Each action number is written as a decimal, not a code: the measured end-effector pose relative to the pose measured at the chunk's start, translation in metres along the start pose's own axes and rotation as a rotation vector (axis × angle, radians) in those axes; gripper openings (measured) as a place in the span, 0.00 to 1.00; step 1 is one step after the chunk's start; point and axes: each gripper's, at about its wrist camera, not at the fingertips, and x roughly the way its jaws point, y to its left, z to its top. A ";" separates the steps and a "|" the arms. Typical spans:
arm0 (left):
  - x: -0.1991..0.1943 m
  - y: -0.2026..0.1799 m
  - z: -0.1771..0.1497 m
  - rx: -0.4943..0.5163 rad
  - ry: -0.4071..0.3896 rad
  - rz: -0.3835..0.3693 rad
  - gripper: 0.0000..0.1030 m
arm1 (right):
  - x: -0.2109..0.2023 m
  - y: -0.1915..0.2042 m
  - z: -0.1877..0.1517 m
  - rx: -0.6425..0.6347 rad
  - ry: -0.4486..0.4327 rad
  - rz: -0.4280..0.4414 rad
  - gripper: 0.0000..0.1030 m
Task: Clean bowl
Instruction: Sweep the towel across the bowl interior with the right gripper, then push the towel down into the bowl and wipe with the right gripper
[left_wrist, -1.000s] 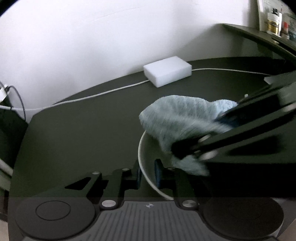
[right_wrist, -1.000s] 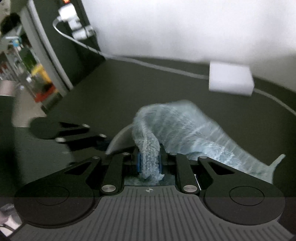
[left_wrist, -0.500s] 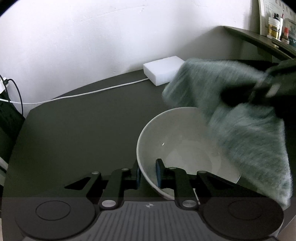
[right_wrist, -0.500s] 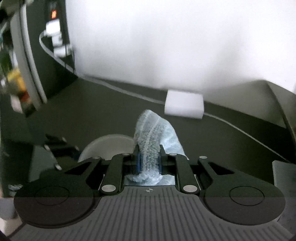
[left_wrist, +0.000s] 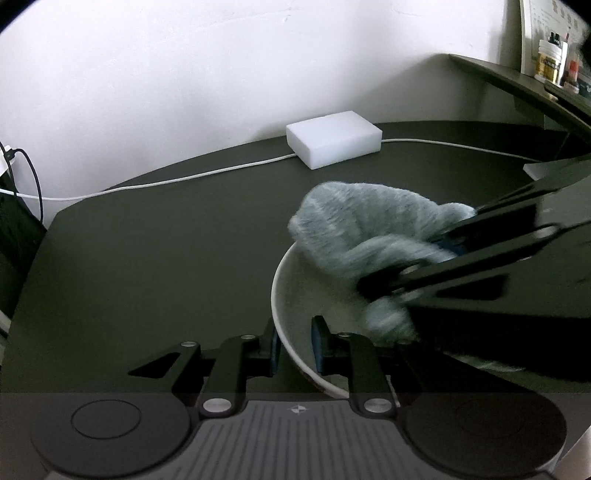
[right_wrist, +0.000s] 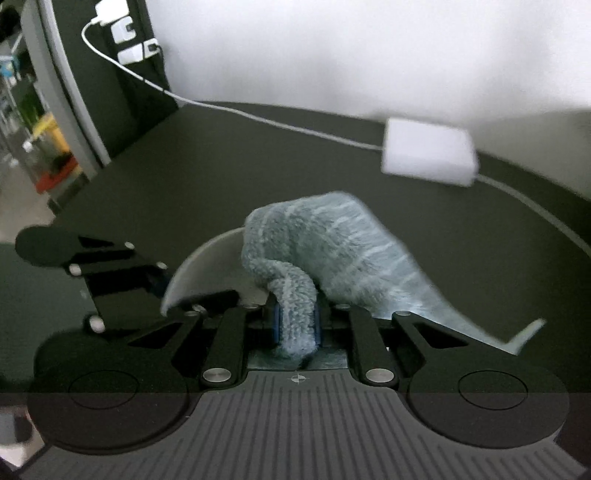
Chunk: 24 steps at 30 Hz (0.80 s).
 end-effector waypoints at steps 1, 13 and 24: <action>0.000 0.000 0.000 -0.001 -0.001 -0.001 0.17 | -0.006 -0.005 -0.001 0.011 -0.018 0.003 0.14; -0.011 -0.002 0.013 0.055 -0.035 0.049 0.27 | -0.065 -0.017 -0.011 0.039 -0.144 0.014 0.18; 0.000 0.004 0.011 0.054 0.005 -0.019 0.10 | -0.035 -0.004 -0.008 0.028 -0.108 0.075 0.18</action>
